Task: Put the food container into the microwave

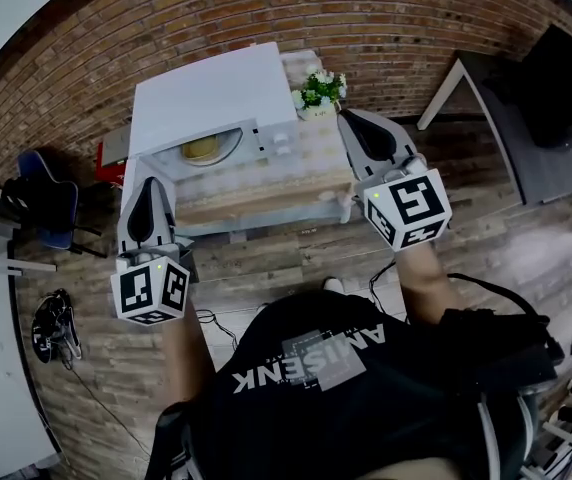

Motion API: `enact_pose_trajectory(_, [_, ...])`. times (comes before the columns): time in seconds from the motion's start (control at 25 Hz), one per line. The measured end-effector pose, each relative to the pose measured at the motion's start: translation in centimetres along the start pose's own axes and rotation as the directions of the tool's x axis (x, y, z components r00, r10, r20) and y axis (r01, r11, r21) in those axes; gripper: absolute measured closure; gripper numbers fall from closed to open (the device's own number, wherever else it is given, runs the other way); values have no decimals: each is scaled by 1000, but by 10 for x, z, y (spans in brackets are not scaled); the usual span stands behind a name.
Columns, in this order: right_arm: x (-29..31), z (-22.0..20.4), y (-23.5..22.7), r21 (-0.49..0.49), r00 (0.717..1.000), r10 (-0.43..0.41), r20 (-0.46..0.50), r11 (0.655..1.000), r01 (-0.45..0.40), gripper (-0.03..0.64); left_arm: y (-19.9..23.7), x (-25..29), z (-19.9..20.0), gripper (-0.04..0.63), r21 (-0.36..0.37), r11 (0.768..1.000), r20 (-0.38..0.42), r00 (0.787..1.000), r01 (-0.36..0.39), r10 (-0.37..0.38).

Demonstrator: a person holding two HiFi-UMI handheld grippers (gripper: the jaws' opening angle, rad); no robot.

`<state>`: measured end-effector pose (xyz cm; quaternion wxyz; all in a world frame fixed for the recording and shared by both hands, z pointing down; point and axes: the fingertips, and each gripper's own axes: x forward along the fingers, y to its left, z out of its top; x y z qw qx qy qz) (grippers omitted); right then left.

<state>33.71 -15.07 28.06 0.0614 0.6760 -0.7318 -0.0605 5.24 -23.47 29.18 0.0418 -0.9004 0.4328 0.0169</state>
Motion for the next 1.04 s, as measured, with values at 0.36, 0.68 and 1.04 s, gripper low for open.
enact_pose_trajectory(0.36, [2,5,12,-8,1000,-24,-6,1000,24,575,22,-11,0,583,-25,1000,-1,1000,-4,4])
enact_pose_trajectory(0.68, [5,5,19,-20,1000,-24,-12,1000,23,575,31,-17,-3,583,-27,1000,2,1000,-9,9])
enact_pose_trajectory(1.04, [16,-2,27,-25,998,-48,-36,999,47,575,40,-21,-4,584,-18,1000,3,1000,-2,2])
